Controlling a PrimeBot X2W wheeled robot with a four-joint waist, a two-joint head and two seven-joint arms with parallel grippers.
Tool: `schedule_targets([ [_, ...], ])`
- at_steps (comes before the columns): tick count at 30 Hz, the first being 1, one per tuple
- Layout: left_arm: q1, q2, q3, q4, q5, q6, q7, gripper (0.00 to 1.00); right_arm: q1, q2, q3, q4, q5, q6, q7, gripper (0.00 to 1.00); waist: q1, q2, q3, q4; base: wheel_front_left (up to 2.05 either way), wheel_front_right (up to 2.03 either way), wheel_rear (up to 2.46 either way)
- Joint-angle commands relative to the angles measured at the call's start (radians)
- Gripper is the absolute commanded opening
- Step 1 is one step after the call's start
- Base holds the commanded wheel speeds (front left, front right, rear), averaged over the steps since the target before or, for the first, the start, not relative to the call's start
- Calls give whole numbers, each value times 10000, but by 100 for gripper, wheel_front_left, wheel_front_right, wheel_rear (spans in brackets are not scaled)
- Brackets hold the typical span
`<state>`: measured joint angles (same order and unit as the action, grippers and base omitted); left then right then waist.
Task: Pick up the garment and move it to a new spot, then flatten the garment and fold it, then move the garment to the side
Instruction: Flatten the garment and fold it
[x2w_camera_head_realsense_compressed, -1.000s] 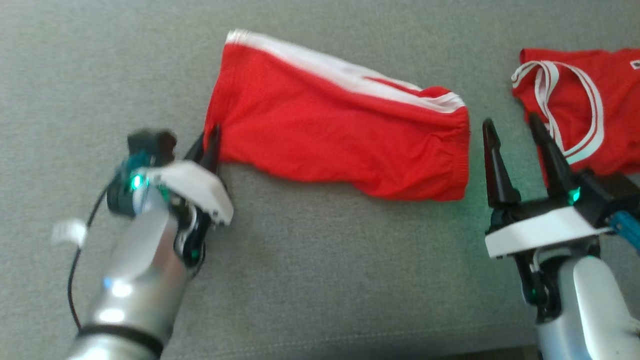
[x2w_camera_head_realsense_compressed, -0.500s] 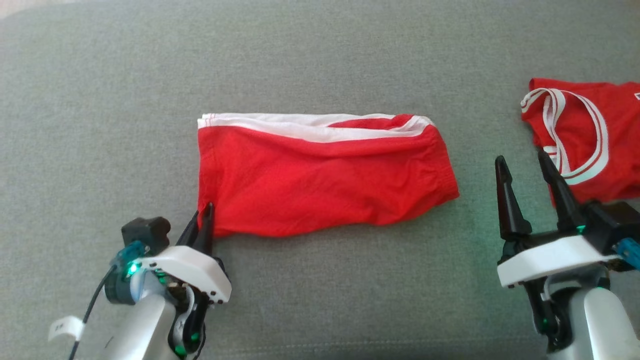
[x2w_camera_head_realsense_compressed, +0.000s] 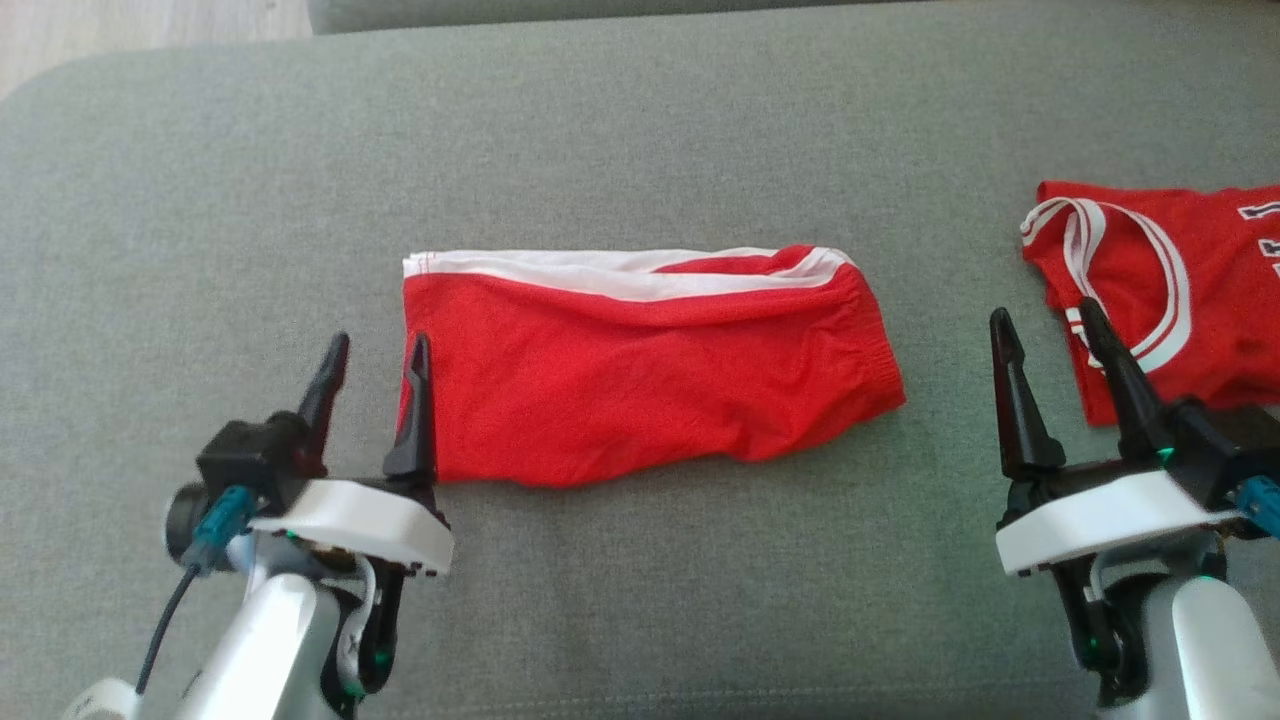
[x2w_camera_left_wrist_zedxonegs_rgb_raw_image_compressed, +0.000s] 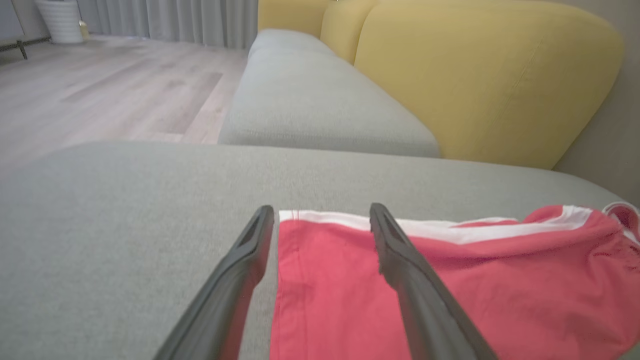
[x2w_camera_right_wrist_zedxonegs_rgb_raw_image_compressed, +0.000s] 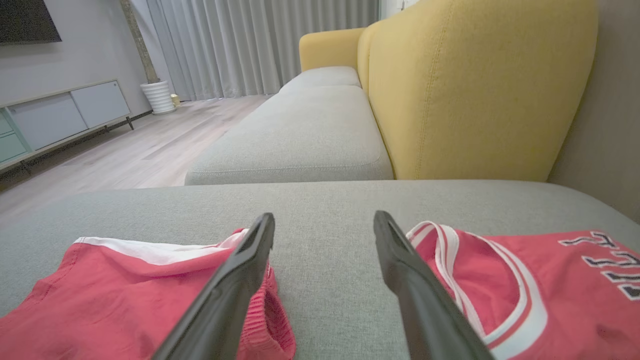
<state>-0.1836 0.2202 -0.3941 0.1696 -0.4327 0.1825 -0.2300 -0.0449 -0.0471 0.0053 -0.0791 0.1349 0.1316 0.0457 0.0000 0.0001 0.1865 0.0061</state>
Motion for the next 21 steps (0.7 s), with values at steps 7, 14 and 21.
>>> schedule_targets([
  [7,314,622,315,-1469,894,486,-204,100,245,-31,300,-606,-292,-9,247,100,0,-1,-458,26,0,0,0],
  [14,852,786,197,-1924,1035,715,-79,100,471,-31,252,-750,-312,-9,363,100,0,-1,-633,28,0,0,0],
  [21,888,804,155,-1991,982,743,-35,100,494,-31,197,-814,-316,-9,441,100,0,-1,-627,82,0,0,0],
])
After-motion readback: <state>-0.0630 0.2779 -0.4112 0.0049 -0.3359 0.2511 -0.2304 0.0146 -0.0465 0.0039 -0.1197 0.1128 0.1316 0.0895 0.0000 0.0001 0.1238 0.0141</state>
